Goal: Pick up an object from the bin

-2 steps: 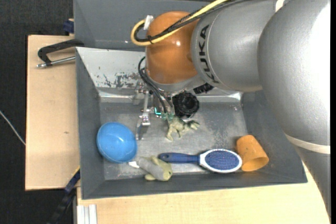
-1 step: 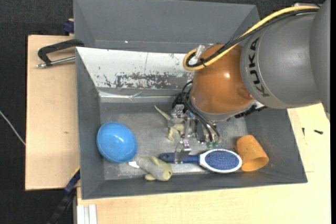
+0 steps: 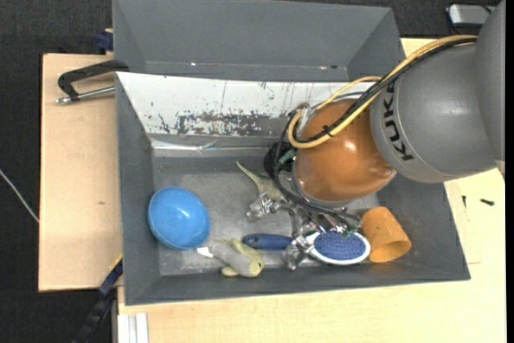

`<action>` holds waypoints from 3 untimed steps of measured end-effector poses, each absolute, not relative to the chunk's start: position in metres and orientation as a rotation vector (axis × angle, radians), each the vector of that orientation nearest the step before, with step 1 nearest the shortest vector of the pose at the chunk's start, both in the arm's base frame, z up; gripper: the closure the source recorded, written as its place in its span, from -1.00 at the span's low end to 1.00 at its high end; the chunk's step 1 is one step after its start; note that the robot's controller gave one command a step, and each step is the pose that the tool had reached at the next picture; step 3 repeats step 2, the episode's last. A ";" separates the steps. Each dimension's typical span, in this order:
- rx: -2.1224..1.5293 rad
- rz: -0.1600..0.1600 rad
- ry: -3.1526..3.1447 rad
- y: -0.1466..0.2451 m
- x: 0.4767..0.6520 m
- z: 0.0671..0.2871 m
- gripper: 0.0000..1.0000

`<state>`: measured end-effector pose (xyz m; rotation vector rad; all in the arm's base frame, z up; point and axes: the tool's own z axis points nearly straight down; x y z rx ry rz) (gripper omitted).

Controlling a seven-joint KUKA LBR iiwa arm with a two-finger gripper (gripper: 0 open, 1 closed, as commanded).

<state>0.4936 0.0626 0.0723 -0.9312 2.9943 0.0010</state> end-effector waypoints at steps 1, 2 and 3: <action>-0.927 0.002 2.992 0.063 0.495 0.073 1.00; -1.181 -0.003 2.898 0.064 0.501 0.203 1.00; -1.181 -0.003 2.898 0.064 0.501 0.203 1.00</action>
Offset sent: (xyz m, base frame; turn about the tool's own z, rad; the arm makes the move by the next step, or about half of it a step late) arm 0.0000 0.0000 0.0000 0.0000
